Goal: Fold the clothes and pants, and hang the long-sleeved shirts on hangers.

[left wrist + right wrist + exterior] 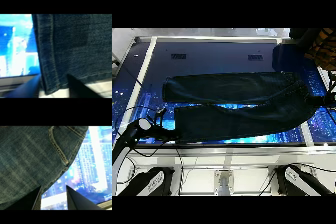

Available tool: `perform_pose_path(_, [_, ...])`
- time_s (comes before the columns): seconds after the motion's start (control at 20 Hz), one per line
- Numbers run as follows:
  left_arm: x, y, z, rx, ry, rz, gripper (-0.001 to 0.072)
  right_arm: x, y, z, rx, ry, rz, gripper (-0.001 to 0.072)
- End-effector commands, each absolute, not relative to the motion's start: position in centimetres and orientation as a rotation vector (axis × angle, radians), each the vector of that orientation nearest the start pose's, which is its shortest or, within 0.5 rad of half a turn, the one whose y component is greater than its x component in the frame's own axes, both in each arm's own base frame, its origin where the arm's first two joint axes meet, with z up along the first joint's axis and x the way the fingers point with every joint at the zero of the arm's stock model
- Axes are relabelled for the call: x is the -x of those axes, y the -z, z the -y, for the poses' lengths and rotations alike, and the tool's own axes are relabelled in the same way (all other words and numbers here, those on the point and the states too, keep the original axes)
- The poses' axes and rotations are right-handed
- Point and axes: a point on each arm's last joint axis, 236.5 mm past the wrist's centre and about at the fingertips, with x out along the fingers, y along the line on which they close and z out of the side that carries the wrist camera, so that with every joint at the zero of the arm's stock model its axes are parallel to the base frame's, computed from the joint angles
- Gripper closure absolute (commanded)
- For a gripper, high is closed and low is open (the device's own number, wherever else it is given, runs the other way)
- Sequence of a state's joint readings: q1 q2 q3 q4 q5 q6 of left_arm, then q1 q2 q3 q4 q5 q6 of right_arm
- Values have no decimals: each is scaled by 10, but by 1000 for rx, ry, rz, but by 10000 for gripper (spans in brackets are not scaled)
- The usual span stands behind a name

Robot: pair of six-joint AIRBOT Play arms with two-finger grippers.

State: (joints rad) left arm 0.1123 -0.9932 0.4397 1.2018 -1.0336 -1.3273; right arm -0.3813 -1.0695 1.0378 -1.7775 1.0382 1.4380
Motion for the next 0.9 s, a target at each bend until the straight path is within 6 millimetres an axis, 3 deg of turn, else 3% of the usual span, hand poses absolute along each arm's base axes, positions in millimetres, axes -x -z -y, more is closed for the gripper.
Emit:
perform_pose_path(0.0, [-200, 111, 67, 300, 250, -1543, 688, -332, -57, 178, 102, 375, -1114, 379])
perform_pose_path(0.15, [-195, 110, 72, 272, 276, -1560, 688, -334, -58, 180, 112, 378, -1103, 380])
perform_pose_path(0.2, [-194, 109, 65, 244, 267, -1565, 688, -334, -60, 182, 126, 383, -1100, 400])
perform_pose_path(0.25, [-195, 105, 55, 215, 236, -1566, 688, -334, -61, 186, 161, 381, -1105, 471])
perform_pose_path(0.3, [-202, 98, 37, 182, 176, -1547, 688, -333, -61, 188, 203, 368, -1114, 522])
perform_pose_path(0.4, [-220, 72, -6, 128, 26, -1462, 688, -333, -63, 192, 229, 369, -1113, 520])
perform_pose_path(0.45, [-227, 53, -34, 99, -60, -1413, 688, -335, -64, 193, 224, 371, -1098, 510])
perform_pose_path(0.55, [-223, 16, -96, 34, -247, -1368, 688, -340, -62, 204, 211, 392, -1074, 503])
perform_pose_path(0.6, [-215, 2, -122, 22, -331, -1372, 690, -341, -58, 207, 192, 396, -1073, 482])
perform_pose_path(0.7, [-200, -15, -156, 29, -426, -1375, 690, -341, -42, 210, 146, 391, -1105, 234])
perform_pose_path(0.85, [-190, -16, -170, 65, -456, -1370, 689, -333, -2, 196, 63, 331, -1232, 229])
